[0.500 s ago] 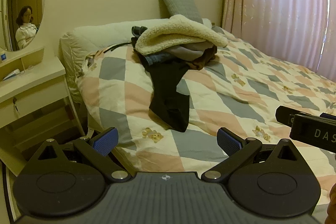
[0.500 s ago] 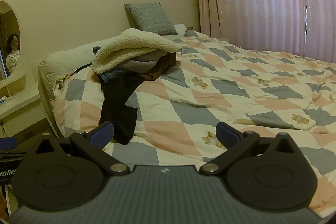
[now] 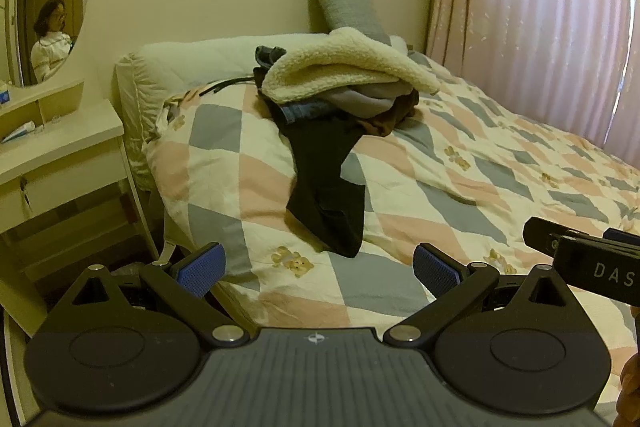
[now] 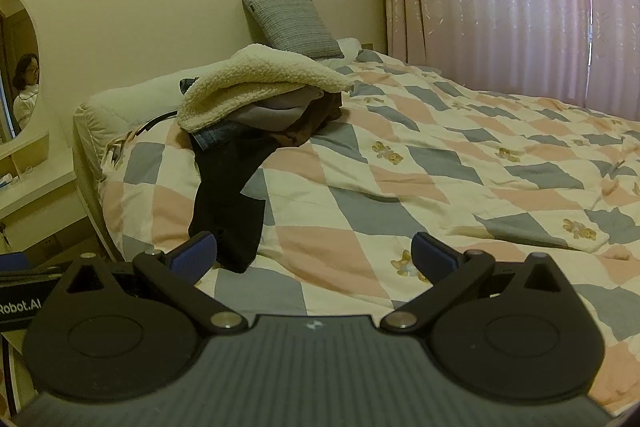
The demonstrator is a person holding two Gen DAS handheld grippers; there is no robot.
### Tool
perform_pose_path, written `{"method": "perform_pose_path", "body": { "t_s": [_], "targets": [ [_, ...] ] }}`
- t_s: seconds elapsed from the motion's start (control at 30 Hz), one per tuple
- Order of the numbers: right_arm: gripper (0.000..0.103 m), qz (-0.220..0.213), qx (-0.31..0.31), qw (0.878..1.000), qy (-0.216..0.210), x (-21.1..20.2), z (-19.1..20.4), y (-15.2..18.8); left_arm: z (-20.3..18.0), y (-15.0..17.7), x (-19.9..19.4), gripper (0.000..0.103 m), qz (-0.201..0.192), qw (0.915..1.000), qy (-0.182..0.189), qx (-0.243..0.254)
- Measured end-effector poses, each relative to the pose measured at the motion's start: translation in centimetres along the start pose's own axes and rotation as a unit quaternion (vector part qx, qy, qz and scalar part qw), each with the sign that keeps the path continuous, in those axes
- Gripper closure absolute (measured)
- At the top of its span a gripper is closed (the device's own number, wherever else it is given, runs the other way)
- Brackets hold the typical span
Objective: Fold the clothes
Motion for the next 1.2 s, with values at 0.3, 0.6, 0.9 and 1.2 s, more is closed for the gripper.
{"method": "perform_pose_path", "body": {
  "t_s": [0.3,0.6,0.9,1.2],
  "targets": [
    [0.0,0.008,-0.002,1.0,-0.003,0.7,0.5,0.3,0.9,0.3,0.9,0.0,0.01,0.9999,-0.003,-0.009],
    [0.0,0.013,0.0,1.0,-0.005,1.1,0.6,0.0,1.4,0.2,1.6,0.0,0.015,0.9998,-0.001,-0.014],
    [0.0,0.016,0.001,1.0,-0.005,1.6,0.5,0.0,1.4,-0.1,2.1,0.0,0.013,0.9998,0.001,-0.016],
    [0.0,0.027,-0.004,1.0,-0.007,3.6,0.4,-0.5,1.2,-0.5,3.3,0.0,0.016,0.9998,-0.004,-0.013]
  ]
}}
Point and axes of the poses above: each gripper's, at about its wrist camera, not at the fingertips, and x roughly the way its jaws point, z to its left, y to its underside, the point moved 1 cm from there along x, roughly the way its jaws point, and after that the axes turned 15 degrees about -y, right-handed, at the moved point
